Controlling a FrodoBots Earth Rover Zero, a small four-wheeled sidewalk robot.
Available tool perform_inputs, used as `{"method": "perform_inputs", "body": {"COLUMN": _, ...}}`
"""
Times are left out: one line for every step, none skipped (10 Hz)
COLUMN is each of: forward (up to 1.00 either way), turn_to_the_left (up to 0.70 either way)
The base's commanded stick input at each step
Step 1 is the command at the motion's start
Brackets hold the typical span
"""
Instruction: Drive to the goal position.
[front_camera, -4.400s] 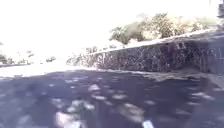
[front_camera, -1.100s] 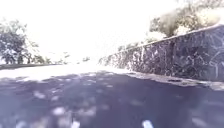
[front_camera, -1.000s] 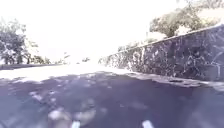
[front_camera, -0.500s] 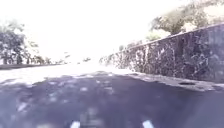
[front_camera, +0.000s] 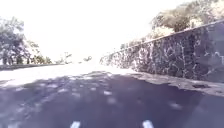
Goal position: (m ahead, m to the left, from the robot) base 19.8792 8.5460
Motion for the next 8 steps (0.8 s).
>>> {"method": "perform_inputs", "body": {"forward": 1.0, "turn_to_the_left": 0.0}}
{"method": "perform_inputs", "body": {"forward": 1.0, "turn_to_the_left": 0.0}}
{"method": "perform_inputs", "body": {"forward": 1.0, "turn_to_the_left": 0.0}}
{"method": "perform_inputs", "body": {"forward": 1.0, "turn_to_the_left": 0.0}}
{"method": "perform_inputs", "body": {"forward": 1.0, "turn_to_the_left": 0.0}}
{"method": "perform_inputs", "body": {"forward": 1.0, "turn_to_the_left": 0.0}}
{"method": "perform_inputs", "body": {"forward": 1.0, "turn_to_the_left": 0.0}}
{"method": "perform_inputs", "body": {"forward": 1.0, "turn_to_the_left": 0.0}}
